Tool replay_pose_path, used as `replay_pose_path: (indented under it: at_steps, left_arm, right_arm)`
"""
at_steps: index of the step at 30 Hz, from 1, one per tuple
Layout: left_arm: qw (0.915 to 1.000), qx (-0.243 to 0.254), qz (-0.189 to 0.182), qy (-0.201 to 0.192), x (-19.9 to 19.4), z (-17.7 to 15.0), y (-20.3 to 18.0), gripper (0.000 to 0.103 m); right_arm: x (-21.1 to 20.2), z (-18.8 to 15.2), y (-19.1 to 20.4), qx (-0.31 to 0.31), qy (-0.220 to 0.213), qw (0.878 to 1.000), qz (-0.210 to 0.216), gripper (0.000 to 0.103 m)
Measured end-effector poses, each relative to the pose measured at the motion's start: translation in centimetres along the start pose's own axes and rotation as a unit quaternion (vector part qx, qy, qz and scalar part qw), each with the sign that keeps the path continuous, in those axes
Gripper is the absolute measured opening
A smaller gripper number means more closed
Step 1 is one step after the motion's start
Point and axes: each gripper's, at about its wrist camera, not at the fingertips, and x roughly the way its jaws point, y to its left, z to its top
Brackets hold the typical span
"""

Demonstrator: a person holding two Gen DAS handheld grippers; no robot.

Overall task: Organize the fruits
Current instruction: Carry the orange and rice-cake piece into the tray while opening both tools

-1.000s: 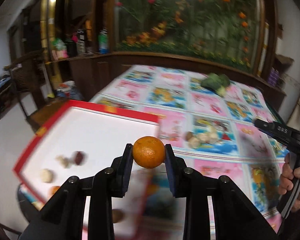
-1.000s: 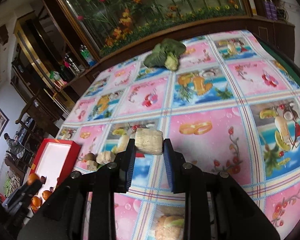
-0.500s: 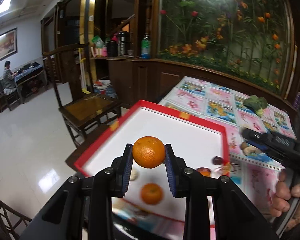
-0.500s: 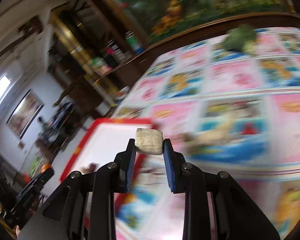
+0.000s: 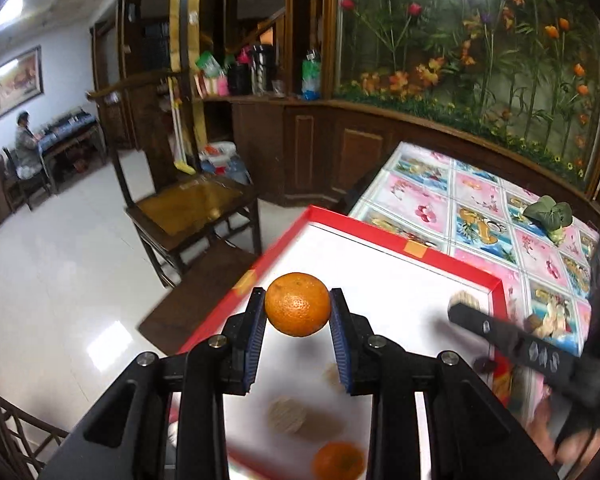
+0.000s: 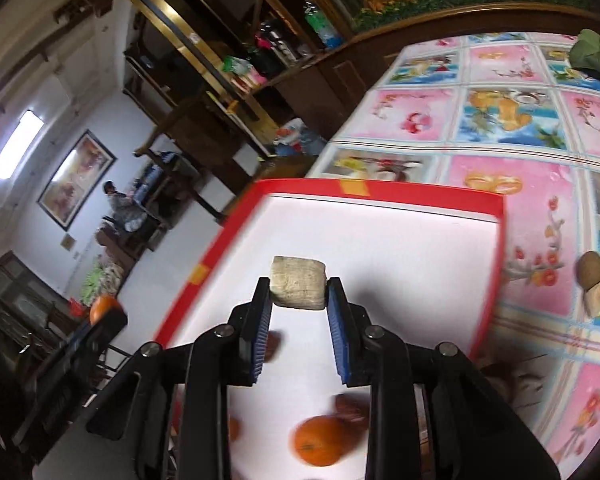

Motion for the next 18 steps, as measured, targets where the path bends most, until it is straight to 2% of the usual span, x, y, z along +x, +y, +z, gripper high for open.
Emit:
replay_pose_path:
  at_steps: [5, 8, 14, 18]
  left_arm:
    - [0.9993, 0.000, -0.016, 0.033, 2.8, 0.4, -2.0, 0.030]
    - [0.9989, 0.013, -0.005, 0.046, 3.8, 0.0, -3.0, 0.030]
    - [0.9962, 0.023, 0.016, 0.083, 5.9, -0.6, -3.1, 0.030]
    - [0.9948, 0.041, 0.032, 0.087, 5.7, -0.5, -3.4, 0.031]
  right_arm:
    - [0.2, 0.0, -1.1, 0.001, 0.012, 1.000, -0.014, 0.030]
    - [0.4, -0.3, -1.3, 0.007, 0.023, 1.000, -0.010, 0.030]
    - [0.7, -0.5, -1.2, -0.006, 0.024, 0.999, -0.029, 0.030]
    - [1.0, -0.5, -1.0, -0.011, 0.022, 0.999, -0.035, 0.030]
